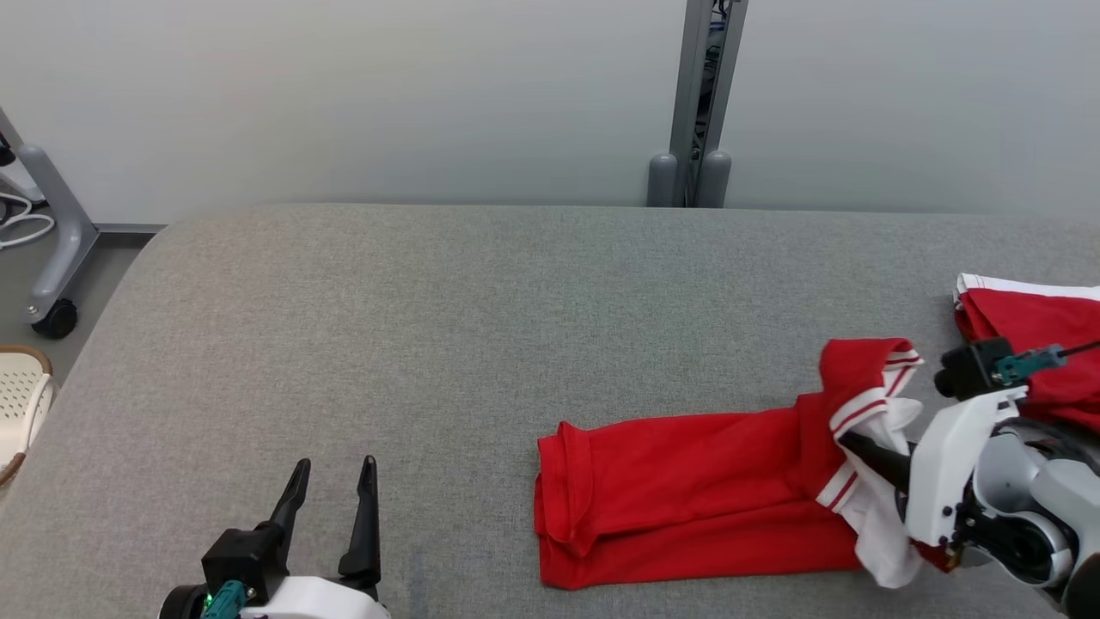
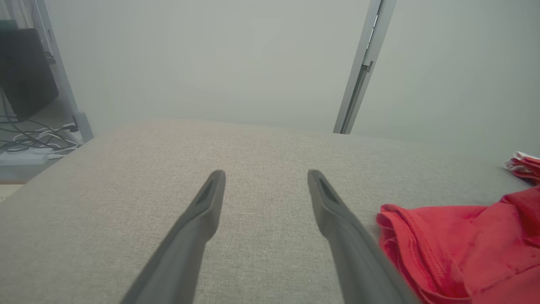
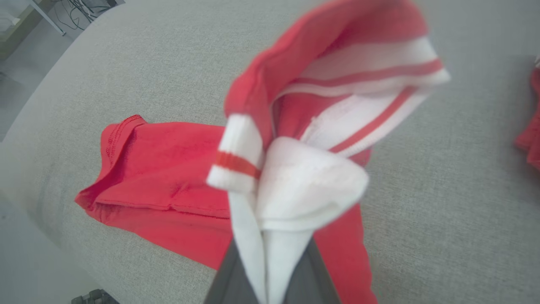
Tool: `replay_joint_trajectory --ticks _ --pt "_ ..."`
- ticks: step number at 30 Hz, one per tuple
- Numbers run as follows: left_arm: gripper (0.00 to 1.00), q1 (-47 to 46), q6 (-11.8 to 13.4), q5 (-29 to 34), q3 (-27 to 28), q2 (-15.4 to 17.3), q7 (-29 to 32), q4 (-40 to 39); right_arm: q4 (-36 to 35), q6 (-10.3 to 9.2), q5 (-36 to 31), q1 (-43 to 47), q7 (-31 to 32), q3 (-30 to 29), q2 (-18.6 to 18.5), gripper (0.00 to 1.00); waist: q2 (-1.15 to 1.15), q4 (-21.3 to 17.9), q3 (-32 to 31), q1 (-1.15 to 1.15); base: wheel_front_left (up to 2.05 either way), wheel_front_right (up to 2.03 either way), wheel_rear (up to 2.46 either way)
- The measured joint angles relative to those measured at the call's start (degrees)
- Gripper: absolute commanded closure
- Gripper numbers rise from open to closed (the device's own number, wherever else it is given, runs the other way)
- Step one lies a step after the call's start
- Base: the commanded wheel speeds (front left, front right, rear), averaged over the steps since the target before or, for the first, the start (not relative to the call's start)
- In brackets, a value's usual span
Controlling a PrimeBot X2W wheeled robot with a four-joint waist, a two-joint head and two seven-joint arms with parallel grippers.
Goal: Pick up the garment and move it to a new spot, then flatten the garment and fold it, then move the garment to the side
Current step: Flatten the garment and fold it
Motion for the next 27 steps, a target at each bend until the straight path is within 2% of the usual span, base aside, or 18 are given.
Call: replay_joint_trajectory --ticks 6,12,27 --pt "0.0 -0.03 0.29 -0.88 -0.15 0.0 0.0 0.22 -3.9 0.0 0.0 0.24 1.81 -1.25 1.92 1.0 0.0 0.37 0.01 0.0 0.0 0.0 0.0" --pt "0.0 -0.05 0.32 -1.07 -0.15 0.0 0.0 0.24 -5.04 0.0 0.35 2.02 2.86 -2.98 6.54 1.0 0.0 1.76 -0.21 0.0 0.0 0.0 0.0" --pt "0.0 -0.06 0.42 -1.88 -1.07 -0.01 0.0 0.49 3.47 0.0 -4.38 1.65 4.81 -5.59 18.84 1.0 0.0 7.68 1.12 0.0 0.0 0.0 0.0"
